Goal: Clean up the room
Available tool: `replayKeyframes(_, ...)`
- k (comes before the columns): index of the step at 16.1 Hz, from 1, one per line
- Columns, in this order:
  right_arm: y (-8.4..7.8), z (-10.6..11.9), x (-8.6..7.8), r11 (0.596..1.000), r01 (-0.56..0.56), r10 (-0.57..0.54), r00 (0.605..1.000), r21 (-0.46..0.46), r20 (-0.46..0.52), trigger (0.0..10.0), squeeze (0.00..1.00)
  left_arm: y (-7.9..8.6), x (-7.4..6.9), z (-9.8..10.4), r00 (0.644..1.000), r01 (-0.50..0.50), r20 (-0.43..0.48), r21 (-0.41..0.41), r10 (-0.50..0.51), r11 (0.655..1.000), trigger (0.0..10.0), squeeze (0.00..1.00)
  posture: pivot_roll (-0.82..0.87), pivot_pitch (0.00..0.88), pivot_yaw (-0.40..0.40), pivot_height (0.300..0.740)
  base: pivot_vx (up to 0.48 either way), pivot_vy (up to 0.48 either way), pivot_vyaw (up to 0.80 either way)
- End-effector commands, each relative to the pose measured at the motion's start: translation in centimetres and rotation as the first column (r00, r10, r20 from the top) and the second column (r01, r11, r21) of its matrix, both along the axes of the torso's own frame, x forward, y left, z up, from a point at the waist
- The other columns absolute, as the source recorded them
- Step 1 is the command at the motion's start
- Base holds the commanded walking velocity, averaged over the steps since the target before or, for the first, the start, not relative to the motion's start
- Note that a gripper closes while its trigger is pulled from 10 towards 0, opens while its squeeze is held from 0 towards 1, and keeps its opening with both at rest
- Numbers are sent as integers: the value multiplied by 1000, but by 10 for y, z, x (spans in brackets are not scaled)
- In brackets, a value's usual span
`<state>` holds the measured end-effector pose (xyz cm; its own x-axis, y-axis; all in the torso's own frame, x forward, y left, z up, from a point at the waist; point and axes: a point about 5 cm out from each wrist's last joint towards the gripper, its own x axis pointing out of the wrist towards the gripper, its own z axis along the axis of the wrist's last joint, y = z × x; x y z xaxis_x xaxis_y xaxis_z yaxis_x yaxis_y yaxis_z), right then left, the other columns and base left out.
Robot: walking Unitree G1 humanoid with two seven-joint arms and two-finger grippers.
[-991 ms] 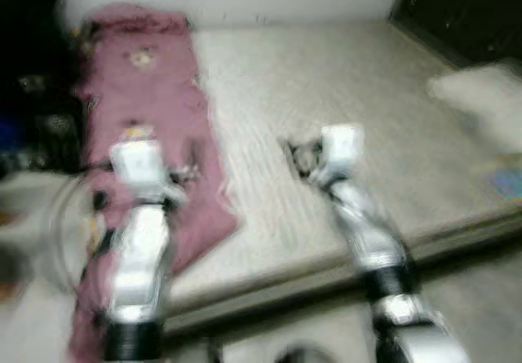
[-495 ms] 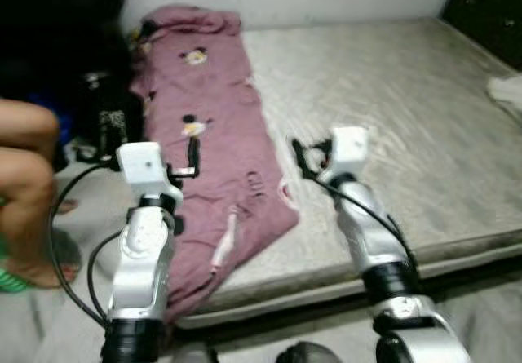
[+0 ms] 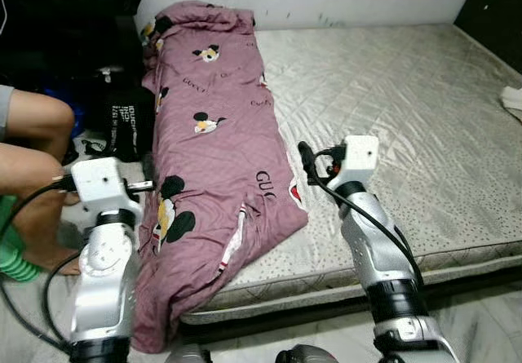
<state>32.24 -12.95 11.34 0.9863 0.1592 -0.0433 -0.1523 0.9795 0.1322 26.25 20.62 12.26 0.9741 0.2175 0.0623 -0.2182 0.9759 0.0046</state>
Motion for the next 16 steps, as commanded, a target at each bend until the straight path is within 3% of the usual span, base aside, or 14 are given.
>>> replayKeyframes(1, -4, 3, -2, 1000, 8, -8, 1000, 6, 3, 10000, 0, 5, -3, 5, 1000, -6, 22, 14, 6, 1000, 10000, 0, -38, 5, -24, 740, 0, 0, 0)
replayKeyframes(5, -9, 3, -8, 999, 26, -26, 1000, 24, -11, 10000, 0, 15, -14, 2, 998, -59, -4, 60, 60, 996, 10000, 0, -26, 39, -35, 735, 0, 0, 0)
replayKeyframes(11, -6, 5, -7, 1000, 7, -6, 1000, 26, -11, 10000, 0, 11, -12, 5, 1000, -15, 14, 38, 15, 999, 10000, 0, -29, 40, -41, 665, 0, 0, 0)
replayKeyframes(16, -5, 7, -6, 1000, -1, 1, 1000, 24, -7, 10000, 0, 13, -9, 6, 998, -64, 9, 31, 64, 997, 10000, 0, -36, 41, -42, 601, 0, 0, 0)
